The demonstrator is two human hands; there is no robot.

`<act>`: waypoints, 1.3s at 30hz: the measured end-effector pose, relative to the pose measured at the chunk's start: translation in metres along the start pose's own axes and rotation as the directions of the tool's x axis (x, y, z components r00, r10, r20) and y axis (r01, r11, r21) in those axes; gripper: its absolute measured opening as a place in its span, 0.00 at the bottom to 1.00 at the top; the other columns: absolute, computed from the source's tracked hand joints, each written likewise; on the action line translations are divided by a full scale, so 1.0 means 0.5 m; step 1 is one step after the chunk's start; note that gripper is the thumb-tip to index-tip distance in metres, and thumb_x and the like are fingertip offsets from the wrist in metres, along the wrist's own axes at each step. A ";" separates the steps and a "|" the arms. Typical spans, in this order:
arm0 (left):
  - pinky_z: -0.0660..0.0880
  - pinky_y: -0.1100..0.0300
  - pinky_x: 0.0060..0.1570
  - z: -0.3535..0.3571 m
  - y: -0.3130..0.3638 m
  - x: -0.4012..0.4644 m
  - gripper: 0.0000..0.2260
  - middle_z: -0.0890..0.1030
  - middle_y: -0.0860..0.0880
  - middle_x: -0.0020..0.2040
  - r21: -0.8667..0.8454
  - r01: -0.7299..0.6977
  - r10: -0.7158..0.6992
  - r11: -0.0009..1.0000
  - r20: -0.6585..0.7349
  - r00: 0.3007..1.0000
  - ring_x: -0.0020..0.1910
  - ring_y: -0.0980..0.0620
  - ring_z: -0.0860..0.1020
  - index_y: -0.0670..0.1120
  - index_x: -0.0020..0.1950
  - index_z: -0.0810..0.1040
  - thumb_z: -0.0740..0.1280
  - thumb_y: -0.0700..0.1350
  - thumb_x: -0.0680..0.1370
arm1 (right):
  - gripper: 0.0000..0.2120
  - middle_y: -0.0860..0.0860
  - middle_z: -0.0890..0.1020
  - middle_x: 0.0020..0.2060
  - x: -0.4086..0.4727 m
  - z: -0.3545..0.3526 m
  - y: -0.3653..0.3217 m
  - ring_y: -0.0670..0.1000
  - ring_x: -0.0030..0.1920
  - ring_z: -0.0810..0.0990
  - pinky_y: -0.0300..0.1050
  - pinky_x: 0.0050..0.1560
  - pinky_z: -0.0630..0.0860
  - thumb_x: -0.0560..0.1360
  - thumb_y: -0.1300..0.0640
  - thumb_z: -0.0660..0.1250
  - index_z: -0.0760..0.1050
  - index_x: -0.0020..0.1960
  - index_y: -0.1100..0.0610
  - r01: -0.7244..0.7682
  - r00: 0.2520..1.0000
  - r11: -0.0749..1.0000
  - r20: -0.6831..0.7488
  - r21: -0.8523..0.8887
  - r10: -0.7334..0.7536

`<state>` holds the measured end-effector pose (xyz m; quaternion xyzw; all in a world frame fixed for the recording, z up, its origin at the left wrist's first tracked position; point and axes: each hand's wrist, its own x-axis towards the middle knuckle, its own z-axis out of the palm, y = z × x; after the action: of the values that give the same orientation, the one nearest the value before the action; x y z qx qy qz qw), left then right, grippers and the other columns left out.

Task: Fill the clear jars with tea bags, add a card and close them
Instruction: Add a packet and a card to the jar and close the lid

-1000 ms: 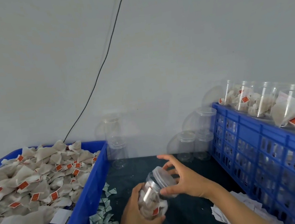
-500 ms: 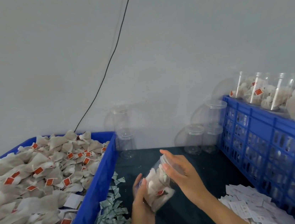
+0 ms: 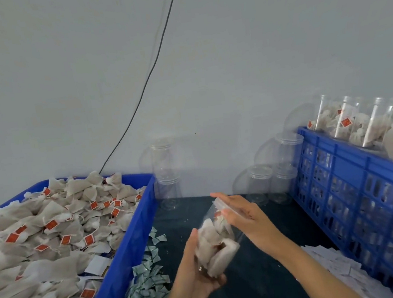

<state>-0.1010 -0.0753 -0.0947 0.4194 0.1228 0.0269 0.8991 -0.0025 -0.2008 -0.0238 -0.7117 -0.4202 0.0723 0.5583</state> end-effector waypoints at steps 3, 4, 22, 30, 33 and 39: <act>0.73 0.58 0.26 0.018 -0.025 0.004 0.25 0.80 0.35 0.55 0.154 -0.328 0.352 0.932 -0.169 0.921 0.34 0.46 0.79 0.50 0.63 0.68 0.67 0.59 0.71 | 0.14 0.41 0.79 0.55 0.004 0.022 -0.002 0.39 0.59 0.75 0.45 0.66 0.70 0.79 0.43 0.60 0.71 0.63 0.34 -0.119 0.989 0.989 -0.100 -0.086 0.110; 0.73 0.57 0.24 0.020 -0.028 0.000 0.29 0.80 0.35 0.53 0.185 -0.367 0.399 0.912 -0.178 0.900 0.34 0.43 0.79 0.49 0.63 0.68 0.70 0.61 0.68 | 0.14 0.38 0.77 0.56 0.005 0.020 -0.009 0.38 0.61 0.73 0.43 0.67 0.69 0.77 0.39 0.59 0.70 0.63 0.31 -0.139 0.989 0.986 -0.065 -0.089 0.133; 0.71 0.59 0.26 0.033 0.002 -0.011 0.27 0.82 0.42 0.41 0.027 -0.229 0.230 0.973 -0.123 0.965 0.30 0.51 0.77 0.44 0.54 0.83 0.62 0.64 0.72 | 0.14 0.40 0.76 0.60 -0.002 0.013 -0.027 0.41 0.61 0.76 0.37 0.62 0.71 0.78 0.45 0.64 0.74 0.63 0.38 -0.024 0.998 1.000 -0.052 0.007 0.024; 0.71 0.60 0.22 0.056 0.041 -0.010 0.26 0.81 0.36 0.48 -0.397 0.201 -0.185 0.895 0.081 0.979 0.37 0.40 0.77 0.39 0.52 0.83 0.68 0.60 0.68 | 0.47 0.51 0.75 0.63 -0.009 -0.004 -0.041 0.52 0.62 0.77 0.55 0.67 0.71 0.56 0.42 0.82 0.64 0.70 0.42 -0.133 0.981 0.908 -0.077 0.397 0.177; 0.74 0.59 0.25 0.087 0.038 -0.011 0.28 0.80 0.36 0.50 -0.442 0.218 -0.169 0.870 0.149 0.974 0.38 0.41 0.79 0.41 0.59 0.79 0.68 0.61 0.69 | 0.59 0.52 0.75 0.65 -0.024 0.010 -0.037 0.54 0.63 0.76 0.58 0.68 0.70 0.51 0.47 0.84 0.54 0.73 0.42 -0.179 0.960 0.830 -0.091 0.528 0.264; 0.81 0.53 0.40 0.138 0.018 0.001 0.29 0.83 0.37 0.53 -0.161 0.092 -0.079 0.983 0.087 0.993 0.42 0.42 0.83 0.43 0.58 0.81 0.58 0.66 0.76 | 0.46 0.40 0.76 0.55 -0.069 -0.019 -0.047 0.41 0.52 0.78 0.37 0.45 0.79 0.64 0.56 0.80 0.53 0.70 0.43 -0.211 0.919 0.902 -0.238 0.376 0.314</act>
<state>-0.0831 -0.1207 -0.0454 0.3386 0.1020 -0.0186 0.9352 -0.0314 -0.2306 -0.0128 -0.6568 -0.2130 0.1135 0.7144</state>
